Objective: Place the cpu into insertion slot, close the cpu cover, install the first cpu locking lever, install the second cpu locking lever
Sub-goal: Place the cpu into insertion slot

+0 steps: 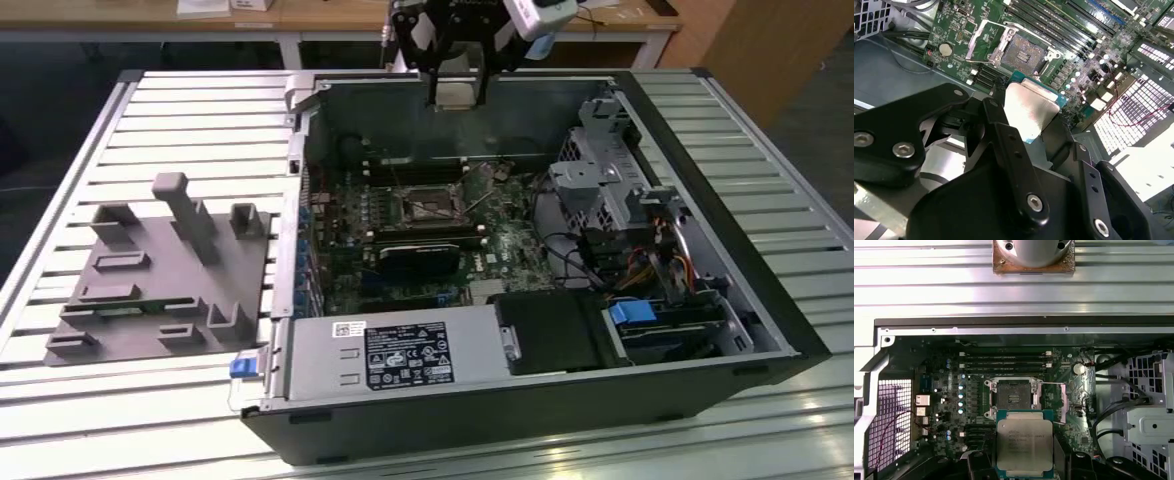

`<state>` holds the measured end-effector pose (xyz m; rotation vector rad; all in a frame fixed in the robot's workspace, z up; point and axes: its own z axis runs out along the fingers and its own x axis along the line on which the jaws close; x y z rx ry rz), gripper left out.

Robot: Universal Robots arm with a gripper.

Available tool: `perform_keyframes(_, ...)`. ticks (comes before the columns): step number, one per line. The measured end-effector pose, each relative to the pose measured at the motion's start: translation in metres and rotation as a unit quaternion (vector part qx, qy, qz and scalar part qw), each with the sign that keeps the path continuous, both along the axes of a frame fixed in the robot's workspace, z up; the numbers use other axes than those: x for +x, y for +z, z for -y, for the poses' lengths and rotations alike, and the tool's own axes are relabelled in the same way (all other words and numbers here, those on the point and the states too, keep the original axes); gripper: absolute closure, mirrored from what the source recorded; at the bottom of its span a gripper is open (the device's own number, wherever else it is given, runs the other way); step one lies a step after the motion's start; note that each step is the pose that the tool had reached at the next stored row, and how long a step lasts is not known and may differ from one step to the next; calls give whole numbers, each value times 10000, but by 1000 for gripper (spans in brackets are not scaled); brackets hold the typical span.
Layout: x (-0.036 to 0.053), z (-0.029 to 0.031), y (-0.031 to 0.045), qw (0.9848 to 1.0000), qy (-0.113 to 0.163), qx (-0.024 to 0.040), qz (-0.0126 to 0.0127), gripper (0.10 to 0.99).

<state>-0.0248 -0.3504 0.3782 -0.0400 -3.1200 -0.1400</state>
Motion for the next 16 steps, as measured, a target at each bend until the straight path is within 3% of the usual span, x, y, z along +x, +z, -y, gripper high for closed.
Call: perform_keyframes(16,-15,1,-203,10000,0,-6,1,549)
